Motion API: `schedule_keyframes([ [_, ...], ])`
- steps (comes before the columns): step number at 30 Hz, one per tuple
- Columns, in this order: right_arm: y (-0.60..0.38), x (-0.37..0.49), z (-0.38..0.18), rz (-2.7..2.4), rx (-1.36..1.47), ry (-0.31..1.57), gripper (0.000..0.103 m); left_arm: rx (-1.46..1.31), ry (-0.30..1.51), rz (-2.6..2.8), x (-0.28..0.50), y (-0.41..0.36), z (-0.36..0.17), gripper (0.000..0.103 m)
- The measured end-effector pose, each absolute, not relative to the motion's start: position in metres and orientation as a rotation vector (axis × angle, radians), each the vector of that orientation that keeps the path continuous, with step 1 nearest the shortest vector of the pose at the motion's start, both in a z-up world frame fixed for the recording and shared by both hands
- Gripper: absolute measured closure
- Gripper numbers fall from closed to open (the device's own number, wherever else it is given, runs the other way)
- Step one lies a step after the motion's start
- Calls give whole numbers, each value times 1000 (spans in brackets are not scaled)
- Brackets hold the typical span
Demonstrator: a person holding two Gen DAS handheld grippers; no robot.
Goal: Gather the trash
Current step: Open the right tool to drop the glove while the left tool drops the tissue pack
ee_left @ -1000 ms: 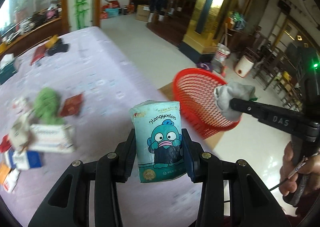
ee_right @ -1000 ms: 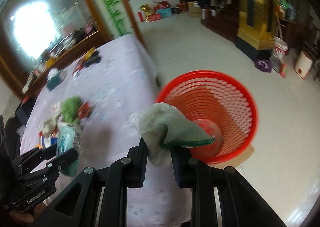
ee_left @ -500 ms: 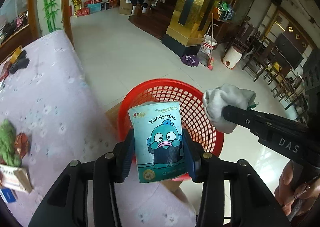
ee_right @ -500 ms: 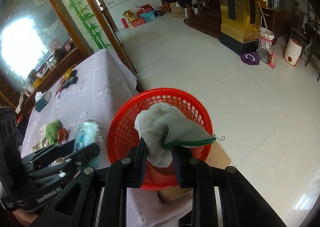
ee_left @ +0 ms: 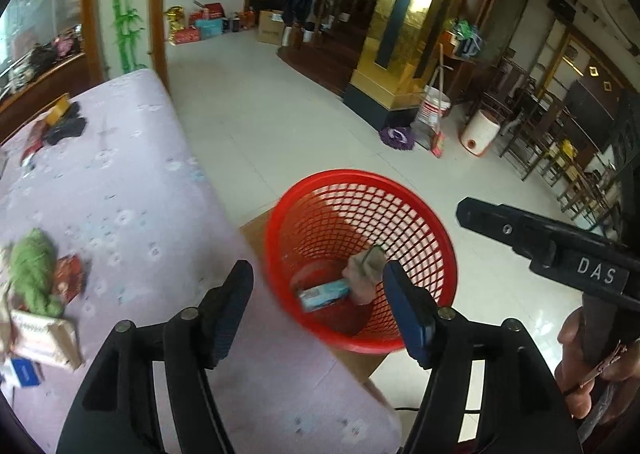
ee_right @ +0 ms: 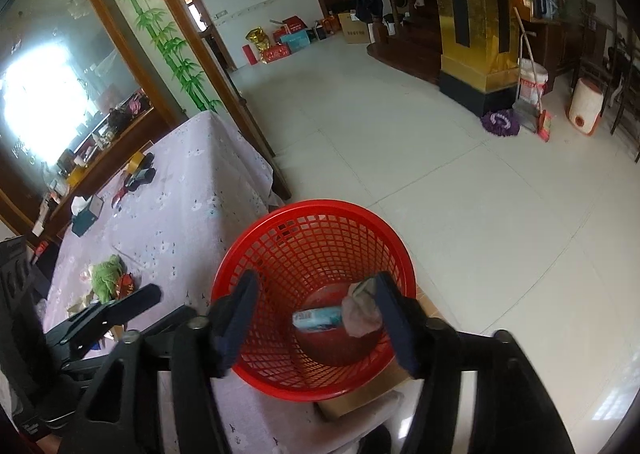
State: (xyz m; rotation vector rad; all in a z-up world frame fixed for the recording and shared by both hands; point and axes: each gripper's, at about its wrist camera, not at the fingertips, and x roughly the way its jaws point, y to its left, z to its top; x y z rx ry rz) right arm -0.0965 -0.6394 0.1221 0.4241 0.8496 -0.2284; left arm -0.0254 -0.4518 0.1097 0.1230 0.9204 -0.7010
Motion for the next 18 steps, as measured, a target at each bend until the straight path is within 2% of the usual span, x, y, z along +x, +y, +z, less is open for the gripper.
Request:
schedule_keyframes([
  [1,-634,-98,124,-232,405,846,26,119,920,-693,-27,-445,109,37],
  [10,-558,-102,138,-134,269,805,25,80,888,-585,-44,-367,119,37],
  [18,-489,-96,146,55,285,817,25,29,880,-471,-50,-287,122,37],
])
